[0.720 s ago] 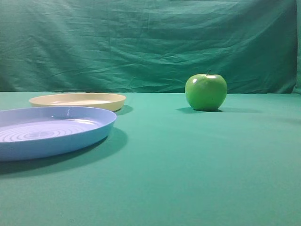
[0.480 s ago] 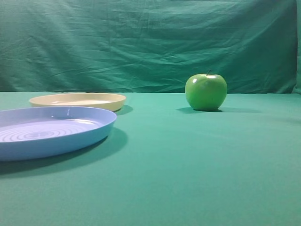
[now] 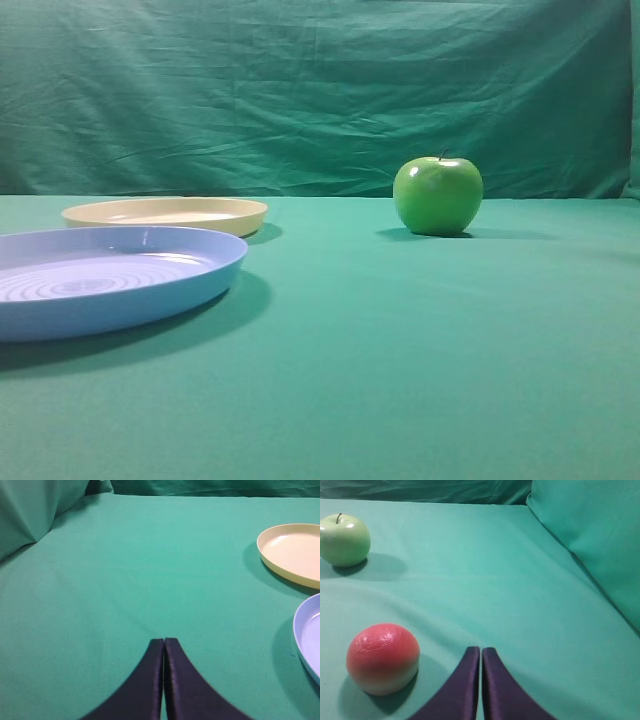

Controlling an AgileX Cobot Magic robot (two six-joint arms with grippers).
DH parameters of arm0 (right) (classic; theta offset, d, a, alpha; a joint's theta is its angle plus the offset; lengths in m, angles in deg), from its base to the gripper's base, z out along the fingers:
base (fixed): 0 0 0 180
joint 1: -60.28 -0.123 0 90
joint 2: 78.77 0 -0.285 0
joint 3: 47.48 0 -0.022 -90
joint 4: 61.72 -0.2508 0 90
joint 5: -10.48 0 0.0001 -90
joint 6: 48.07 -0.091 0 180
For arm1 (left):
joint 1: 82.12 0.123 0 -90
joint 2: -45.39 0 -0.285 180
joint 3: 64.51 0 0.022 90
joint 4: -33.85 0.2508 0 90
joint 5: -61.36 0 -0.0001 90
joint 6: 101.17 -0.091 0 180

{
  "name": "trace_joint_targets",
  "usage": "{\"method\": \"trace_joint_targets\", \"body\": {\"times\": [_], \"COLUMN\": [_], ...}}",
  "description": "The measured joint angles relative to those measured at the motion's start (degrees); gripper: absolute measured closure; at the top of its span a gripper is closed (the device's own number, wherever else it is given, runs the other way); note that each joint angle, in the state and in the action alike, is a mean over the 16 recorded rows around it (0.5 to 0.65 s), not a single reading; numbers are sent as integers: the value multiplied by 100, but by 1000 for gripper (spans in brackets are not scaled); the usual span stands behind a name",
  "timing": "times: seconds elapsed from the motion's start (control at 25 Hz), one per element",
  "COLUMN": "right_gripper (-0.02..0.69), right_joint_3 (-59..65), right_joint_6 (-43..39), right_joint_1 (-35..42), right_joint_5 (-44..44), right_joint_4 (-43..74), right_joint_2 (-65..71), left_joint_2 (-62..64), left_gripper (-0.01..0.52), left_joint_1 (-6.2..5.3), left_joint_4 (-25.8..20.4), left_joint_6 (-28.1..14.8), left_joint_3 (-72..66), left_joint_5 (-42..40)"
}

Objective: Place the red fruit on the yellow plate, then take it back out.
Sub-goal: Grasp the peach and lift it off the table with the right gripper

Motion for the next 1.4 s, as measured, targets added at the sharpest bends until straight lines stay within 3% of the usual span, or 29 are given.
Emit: {"method": "trace_joint_targets", "body": {"times": [0.4,0.72,1.12,1.4], "right_gripper": [665,665,665,665], "right_joint_3": [-100,-1151,-3258,-3978], "right_joint_6": [0,72,503,753], "right_joint_1": [0,0,-24,-379], "right_joint_5": [-32,402,2601,4077], "right_joint_4": [0,-28,-531,-914], "right_joint_2": [50,767,2471,3513], "left_joint_2": [0,0,0,0], "left_gripper": [514,514,514,514], "left_joint_1": [0,0,0,0], "left_joint_4": [0,0,0,0], "left_joint_6": [0,0,1,5], "left_joint_3": [0,0,0,0], "left_joint_5": [0,0,0,0]}}
